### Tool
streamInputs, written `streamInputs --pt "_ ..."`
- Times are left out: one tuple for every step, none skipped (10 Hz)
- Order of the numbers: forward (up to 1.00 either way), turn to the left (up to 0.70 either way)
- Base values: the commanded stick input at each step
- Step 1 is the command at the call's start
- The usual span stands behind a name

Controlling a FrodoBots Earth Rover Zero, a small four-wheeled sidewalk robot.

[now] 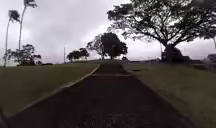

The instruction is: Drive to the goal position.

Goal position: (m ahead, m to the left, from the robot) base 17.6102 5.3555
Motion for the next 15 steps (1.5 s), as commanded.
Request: streamInputs --pt "1.00 0.00" --pt "1.00 0.00" --pt "1.00 0.00" --pt "1.00 0.00" --pt "1.00 0.00" --pt "1.00 0.00" --pt "1.00 0.00" --pt "1.00 0.00" --pt "1.00 0.00" --pt "1.00 0.00" --pt "1.00 0.00" --pt "1.00 0.00" --pt "1.00 0.00" --pt "1.00 0.00" --pt "1.00 0.00"
